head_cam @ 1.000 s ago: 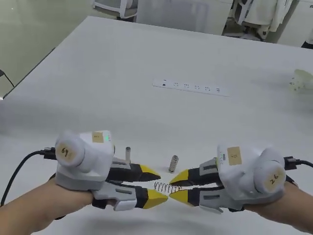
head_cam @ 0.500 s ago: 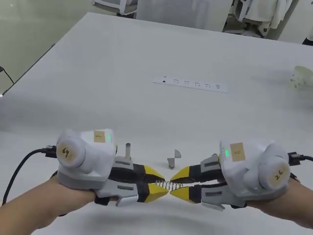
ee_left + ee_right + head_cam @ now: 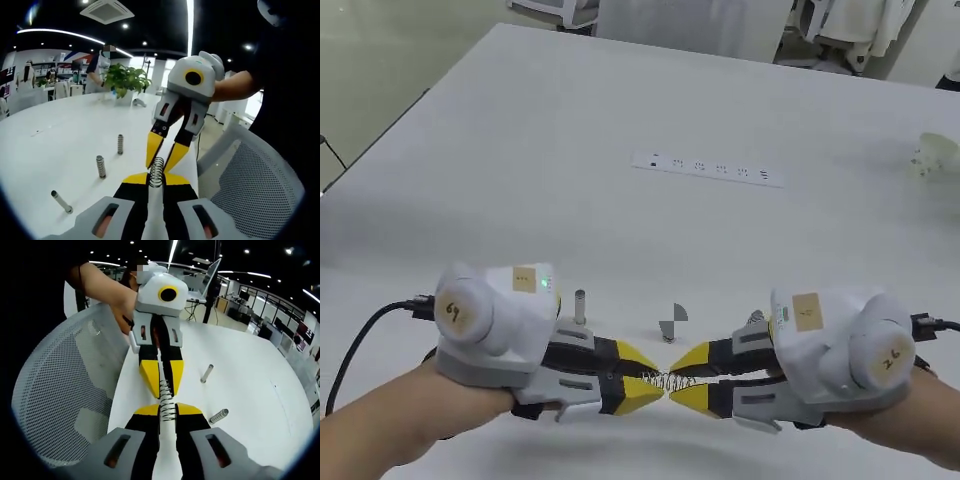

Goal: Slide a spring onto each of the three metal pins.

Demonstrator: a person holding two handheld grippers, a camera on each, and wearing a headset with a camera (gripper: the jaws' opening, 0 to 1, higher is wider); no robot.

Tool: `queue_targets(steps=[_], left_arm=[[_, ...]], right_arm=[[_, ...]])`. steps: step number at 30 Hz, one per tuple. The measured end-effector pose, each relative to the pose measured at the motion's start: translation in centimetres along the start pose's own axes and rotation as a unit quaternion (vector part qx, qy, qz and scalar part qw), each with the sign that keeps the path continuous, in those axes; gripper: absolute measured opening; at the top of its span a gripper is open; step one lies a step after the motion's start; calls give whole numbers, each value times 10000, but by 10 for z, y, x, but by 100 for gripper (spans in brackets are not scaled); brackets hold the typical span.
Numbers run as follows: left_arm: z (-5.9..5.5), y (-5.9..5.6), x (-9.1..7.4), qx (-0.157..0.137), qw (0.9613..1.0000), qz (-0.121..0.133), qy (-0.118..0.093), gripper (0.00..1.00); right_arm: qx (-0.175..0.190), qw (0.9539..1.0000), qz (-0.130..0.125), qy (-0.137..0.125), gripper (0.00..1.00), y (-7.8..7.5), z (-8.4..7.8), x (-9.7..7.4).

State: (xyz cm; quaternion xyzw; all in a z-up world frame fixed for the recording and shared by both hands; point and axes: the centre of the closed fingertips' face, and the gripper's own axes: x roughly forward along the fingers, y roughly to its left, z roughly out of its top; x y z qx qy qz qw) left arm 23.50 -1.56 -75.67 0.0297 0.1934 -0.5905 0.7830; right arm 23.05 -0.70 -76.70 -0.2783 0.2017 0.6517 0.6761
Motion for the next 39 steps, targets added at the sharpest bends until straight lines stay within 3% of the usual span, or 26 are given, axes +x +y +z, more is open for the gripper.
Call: queue_targets(steps=[2,7,12,18,21,29,36,39], left_arm=[[1,1,0,-9,10000,-5,1,1],[4,1,-1,-36,10000,-11,-32,1],[5,2,-5,-58,10000,3,-48,1],[5,-1,-5,-42,10000,-61,-12,1],[4,-3,-5,-22,10000,-79,18,1],[1,-2,-5,-15,9999,-96,92,1],[2,-1,-8,-58,9999,-100,54,2],[1,0,-9,-39,9999,-75,77,2]], right_arm=[[265,9996,-30,-13,9,-1,-1,-2],[460,9989,-105,-70,12,-5,-2,-7],[550,9984,-129,-20,15,-3,-12,-11],[569,9983,-117,-101,14,-1,-8,-11],[438,9990,-53,-110,9,-1,-6,-10],[198,9998,-55,-10,7,0,-4,-12],[-285,9995,-41,138,7,-4,12,-21],[-424,9991,36,72,7,-2,25,-24]])
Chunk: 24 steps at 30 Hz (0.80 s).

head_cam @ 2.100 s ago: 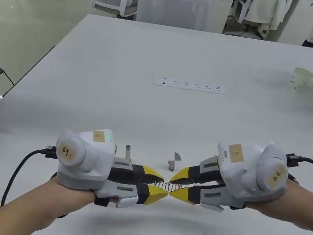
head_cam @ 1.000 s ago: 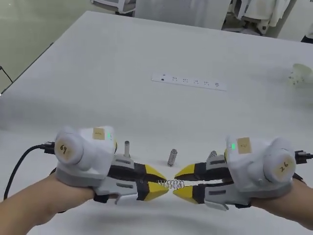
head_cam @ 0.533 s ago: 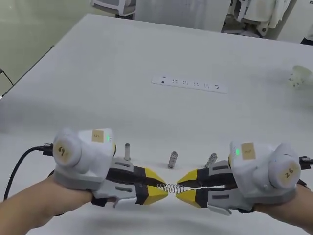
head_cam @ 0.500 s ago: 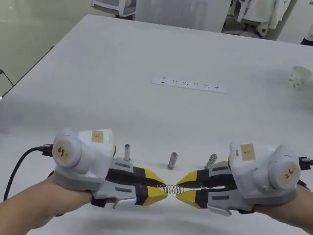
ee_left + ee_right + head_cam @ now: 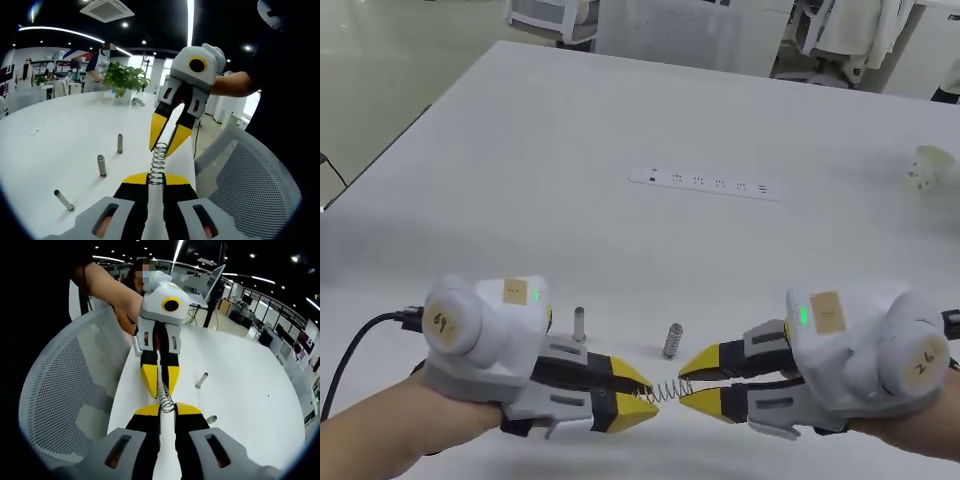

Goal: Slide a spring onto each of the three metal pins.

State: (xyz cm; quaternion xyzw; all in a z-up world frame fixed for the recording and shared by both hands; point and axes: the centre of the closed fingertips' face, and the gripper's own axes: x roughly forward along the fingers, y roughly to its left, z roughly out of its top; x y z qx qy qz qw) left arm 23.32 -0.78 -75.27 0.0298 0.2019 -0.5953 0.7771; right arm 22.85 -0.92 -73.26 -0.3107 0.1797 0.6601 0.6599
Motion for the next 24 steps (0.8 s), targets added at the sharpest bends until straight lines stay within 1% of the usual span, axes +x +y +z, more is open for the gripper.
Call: queue_targets(steps=[2,4,6,8,10,14,17,20,24], left_arm=[[-1,-1,0,14,10000,-9,15,2],[-1,-2,1,62,10000,-16,34,2],[-2,-4,2,93,9999,-31,60,2],[-3,-4,2,127,9999,-24,89,2],[-2,-6,3,137,9999,-61,83,2],[-1,-9,5,179,9997,-89,103,2],[0,-8,6,195,9997,-80,119,2],[1,-8,11,251,9995,-81,173,2],[0,-10,12,315,9992,-101,204,1]], right_arm=[[-167,9998,55,-18,7,1,8,0],[-196,9997,106,-83,7,4,16,1],[-282,9994,143,-110,7,6,21,3],[-280,9993,168,-172,7,7,24,5],[-174,9991,174,-343,7,7,31,7],[-89,9987,116,-492,7,6,35,9],[36,9980,1,-638,7,5,35,9],[114,9972,-98,-729,7,4,34,8],[141,9971,-162,-735,8,5,32,5]])
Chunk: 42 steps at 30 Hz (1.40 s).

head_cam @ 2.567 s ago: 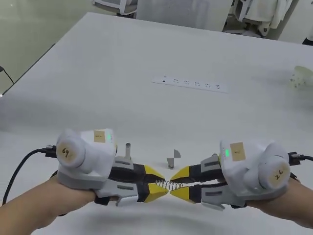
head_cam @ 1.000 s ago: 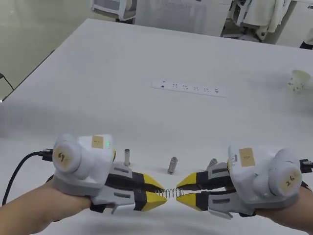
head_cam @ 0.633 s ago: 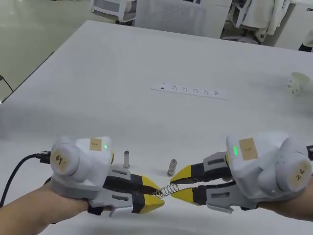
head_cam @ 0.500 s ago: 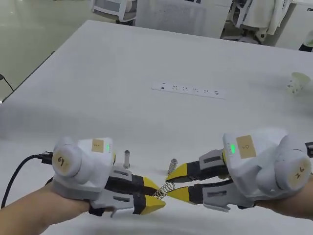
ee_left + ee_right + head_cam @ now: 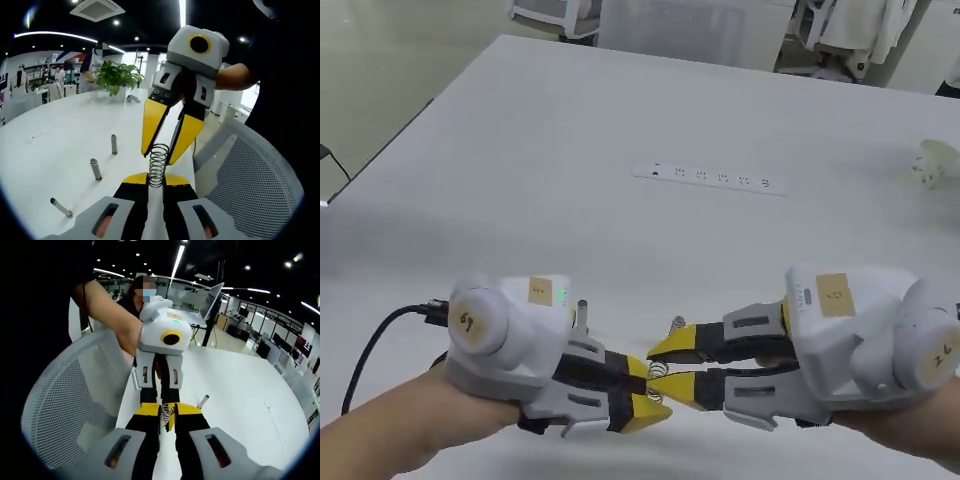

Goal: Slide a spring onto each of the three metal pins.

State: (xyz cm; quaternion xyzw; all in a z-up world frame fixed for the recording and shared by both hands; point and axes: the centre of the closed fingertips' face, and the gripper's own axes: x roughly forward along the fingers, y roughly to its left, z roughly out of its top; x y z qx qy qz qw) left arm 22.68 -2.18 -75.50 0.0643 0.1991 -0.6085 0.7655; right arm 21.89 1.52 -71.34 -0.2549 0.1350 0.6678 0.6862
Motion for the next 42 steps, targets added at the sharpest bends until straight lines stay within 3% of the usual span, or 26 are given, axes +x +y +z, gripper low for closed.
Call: queue_targets(steps=[10,17,20,34,42], left_arm=[[1,0,-2,8,10000,67,-54,1],[-1,-2,-4,-41,9999,102,-80,1],[6,-2,-6,-133,9995,97,-279,1],[4,0,-8,-51,9997,141,-213,2],[4,4,-13,-238,9991,257,-221,4]], right_arm=[[782,9957,-181,-457,8,-4,5,-1],[823,9953,-239,-449,9,-4,4,0],[882,9953,-235,-326,12,-2,1,2],[830,9954,-285,-380,7,-3,1,1],[742,9962,-230,-381,7,-3,3,6]])
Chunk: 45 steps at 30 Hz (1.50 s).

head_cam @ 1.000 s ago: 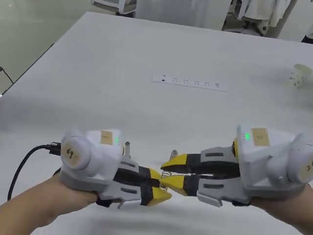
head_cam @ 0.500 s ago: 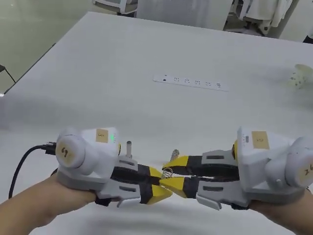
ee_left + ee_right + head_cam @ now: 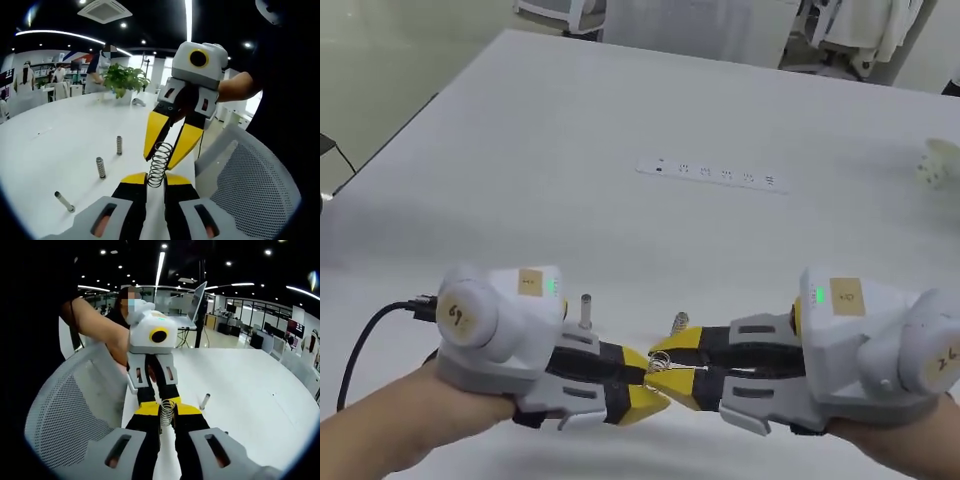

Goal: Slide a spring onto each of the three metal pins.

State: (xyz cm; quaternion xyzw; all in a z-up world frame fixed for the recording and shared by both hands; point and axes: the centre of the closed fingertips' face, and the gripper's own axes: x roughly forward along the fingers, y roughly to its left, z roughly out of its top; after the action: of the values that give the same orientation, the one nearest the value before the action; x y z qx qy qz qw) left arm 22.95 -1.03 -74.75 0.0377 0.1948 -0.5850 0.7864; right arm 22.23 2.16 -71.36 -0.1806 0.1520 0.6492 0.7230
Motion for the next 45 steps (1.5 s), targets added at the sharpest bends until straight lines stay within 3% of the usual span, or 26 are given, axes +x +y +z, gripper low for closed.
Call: queue_targets(steps=[6,18,22,31,37,43,45], left_arm=[[-1,8,-8,-52,9999,156,14,6],[-17,29,-37,-240,9970,741,19,30],[-22,37,-52,-304,9953,914,62,33],[-35,54,-81,-441,9886,1441,59,50],[-45,60,-94,-598,9834,1709,72,70],[-55,65,-104,-705,9788,1919,107,79],[-56,70,-108,-728,9752,2090,88,87]], right_arm=[[-30,10000,-32,-27,7,-4,5,6],[-123,9999,-79,49,7,-11,6,12],[-171,9997,-109,95,7,-14,4,13],[-138,9996,-209,128,7,-20,0,15],[-113,9995,-233,167,7,-26,-2,20],[-129,9994,-254,196,7,-30,-3,26],[-114,9994,-266,204,7,-33,-3,29]])
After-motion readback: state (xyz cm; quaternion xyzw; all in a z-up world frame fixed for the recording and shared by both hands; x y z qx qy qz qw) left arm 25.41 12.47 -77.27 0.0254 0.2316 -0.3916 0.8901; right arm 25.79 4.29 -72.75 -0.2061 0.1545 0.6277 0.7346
